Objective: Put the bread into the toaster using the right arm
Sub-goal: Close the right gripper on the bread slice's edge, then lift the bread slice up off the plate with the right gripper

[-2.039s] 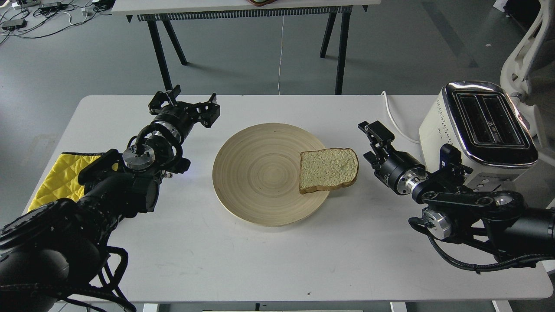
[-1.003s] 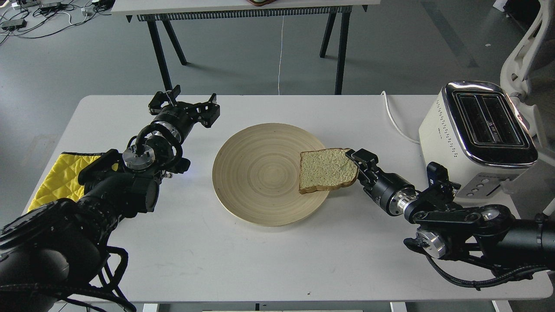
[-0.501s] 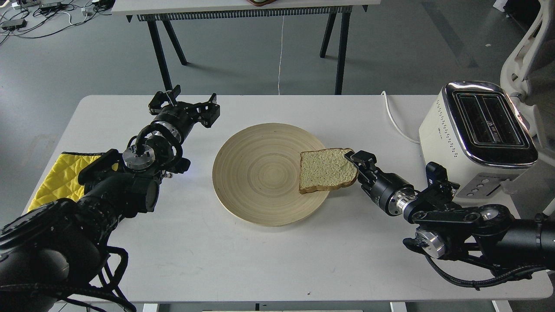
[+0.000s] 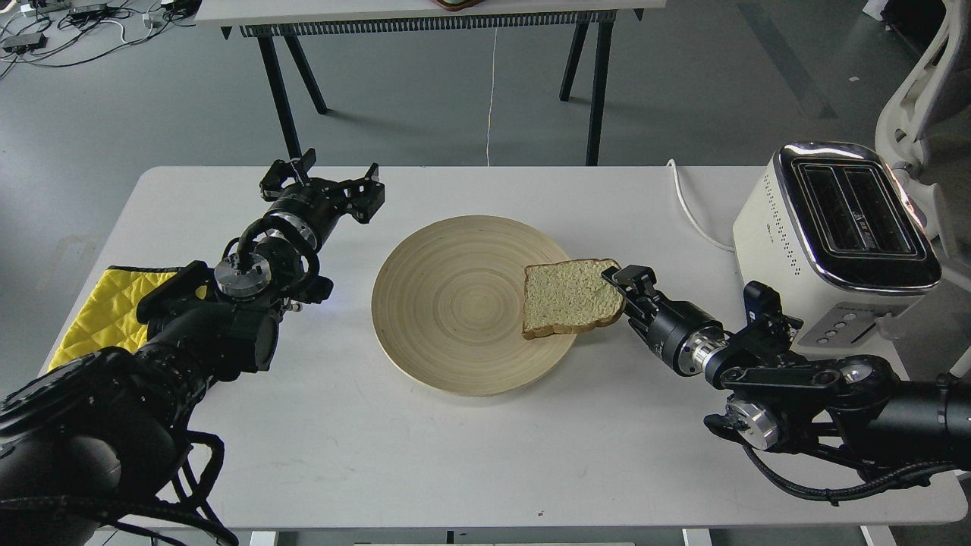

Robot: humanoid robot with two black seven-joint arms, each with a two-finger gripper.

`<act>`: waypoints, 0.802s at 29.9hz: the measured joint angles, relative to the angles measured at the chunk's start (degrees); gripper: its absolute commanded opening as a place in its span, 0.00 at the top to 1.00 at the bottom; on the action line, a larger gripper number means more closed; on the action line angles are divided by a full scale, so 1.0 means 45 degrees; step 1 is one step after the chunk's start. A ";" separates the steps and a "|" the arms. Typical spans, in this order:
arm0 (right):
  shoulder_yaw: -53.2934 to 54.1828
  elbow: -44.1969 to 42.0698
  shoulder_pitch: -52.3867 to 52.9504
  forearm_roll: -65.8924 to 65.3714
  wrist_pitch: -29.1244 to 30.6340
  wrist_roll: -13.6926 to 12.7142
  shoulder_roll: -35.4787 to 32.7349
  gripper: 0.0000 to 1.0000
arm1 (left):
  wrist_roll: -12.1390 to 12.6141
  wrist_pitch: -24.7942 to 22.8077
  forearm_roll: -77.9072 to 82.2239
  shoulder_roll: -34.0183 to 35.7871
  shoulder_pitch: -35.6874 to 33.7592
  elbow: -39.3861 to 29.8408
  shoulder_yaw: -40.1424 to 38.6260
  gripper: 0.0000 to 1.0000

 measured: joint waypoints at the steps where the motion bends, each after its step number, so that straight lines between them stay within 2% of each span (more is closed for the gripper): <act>1: 0.0000 0.0015 0.0021 0.0000 0.0005 -0.0005 0.0000 0.77 | 0.0000 0.0000 0.0000 0.0000 0.0000 0.0000 0.0000 0.00; 8: 0.0052 0.0074 0.0074 -0.0001 0.0044 -0.0010 0.0000 0.82 | 0.0000 0.0000 0.0000 0.0000 0.0000 -0.0003 0.0000 0.00; 24: 0.0220 -0.0077 0.1430 -0.0152 0.0671 -0.0084 -0.0030 0.85 | 0.0000 0.0000 0.0000 0.0000 0.0000 0.0000 0.0000 0.00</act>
